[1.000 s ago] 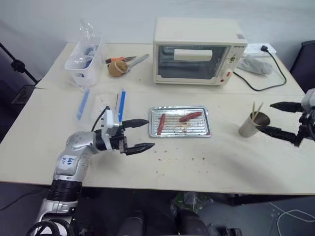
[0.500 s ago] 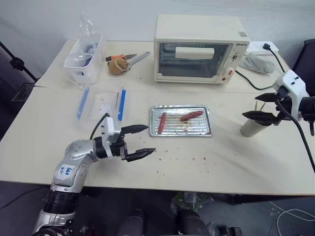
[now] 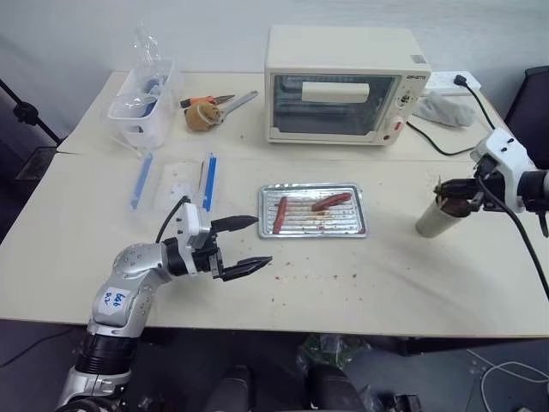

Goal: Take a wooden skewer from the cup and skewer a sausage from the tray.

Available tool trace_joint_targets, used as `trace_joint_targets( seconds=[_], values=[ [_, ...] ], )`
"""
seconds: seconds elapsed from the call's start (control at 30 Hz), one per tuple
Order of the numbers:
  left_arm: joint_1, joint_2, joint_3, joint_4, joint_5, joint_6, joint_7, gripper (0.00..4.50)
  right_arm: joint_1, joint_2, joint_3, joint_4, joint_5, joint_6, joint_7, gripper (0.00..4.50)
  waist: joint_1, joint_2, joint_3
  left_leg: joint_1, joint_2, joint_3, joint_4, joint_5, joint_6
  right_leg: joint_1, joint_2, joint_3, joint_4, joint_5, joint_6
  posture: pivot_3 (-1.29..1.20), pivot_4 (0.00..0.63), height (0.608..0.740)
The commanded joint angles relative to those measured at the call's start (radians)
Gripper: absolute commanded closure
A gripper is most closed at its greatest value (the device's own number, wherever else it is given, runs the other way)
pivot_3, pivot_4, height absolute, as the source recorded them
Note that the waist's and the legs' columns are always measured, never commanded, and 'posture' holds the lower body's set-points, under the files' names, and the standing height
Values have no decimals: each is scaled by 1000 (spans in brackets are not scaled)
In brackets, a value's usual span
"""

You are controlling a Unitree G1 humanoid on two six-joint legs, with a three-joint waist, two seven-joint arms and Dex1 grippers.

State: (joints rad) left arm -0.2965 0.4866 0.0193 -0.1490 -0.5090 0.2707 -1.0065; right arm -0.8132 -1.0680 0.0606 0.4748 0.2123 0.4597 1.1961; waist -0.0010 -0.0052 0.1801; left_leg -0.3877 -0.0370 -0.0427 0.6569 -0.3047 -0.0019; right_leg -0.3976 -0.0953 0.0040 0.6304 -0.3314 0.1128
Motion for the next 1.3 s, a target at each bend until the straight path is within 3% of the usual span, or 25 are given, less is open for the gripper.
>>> trace_joint_targets(
  seconds=[0.03,0.3,0.47,0.63,0.73,0.9,1.1,1.3],
  values=[
    [-12,-1,8,-10,-7,-20,-5,0,-41,-33,-58,-35,24,20,39,4476,0,0,0,0,0,0,0,0,0,0,0,0,0,0,0,0,150,740],
    [-25,-16,6,16,-13,-37,-17,0,-123,-103,-150,-111,123,141,148,4476,1,0,0,0,0,0,0,0,0,0,0,0,0,0,0,0,150,740],
    [-38,-39,-9,9,-55,22,-25,0,-168,-44,-251,-197,299,396,120,4476,2,0,0,0,0,0,0,0,0,0,0,0,0,0,0,0,150,740],
    [-86,-137,-20,47,-31,-37,13,0,-80,192,-417,-384,541,669,-81,4476,3,0,0,0,1,-1,2,0,0,1,0,0,1,0,0,0,150,740],
    [-114,-224,-20,70,-24,-85,64,0,-54,420,-567,-476,716,807,-311,4476,5,0,0,-2,0,-2,5,0,0,0,-1,-1,7,0,0,0,150,740],
    [-151,-331,-33,121,24,-181,137,0,28,695,-694,-603,929,858,-635,4476,15,0,0,-3,-1,-4,7,0,0,-1,-1,-2,12,0,1,0,150,740],
    [-179,-432,-16,135,16,-226,238,0,103,788,-690,-661,1142,814,-856,4476,23,0,0,-3,-3,-3,8,0,1,-2,-1,-1,13,1,1,0,150,740],
    [-188,-469,-33,117,-9,-204,244,0,168,799,-616,-701,1232,730,-961,4476,20,0,0,-3,-2,-3,7,0,1,-2,0,-1,14,1,1,0,150,740]
  ],
)
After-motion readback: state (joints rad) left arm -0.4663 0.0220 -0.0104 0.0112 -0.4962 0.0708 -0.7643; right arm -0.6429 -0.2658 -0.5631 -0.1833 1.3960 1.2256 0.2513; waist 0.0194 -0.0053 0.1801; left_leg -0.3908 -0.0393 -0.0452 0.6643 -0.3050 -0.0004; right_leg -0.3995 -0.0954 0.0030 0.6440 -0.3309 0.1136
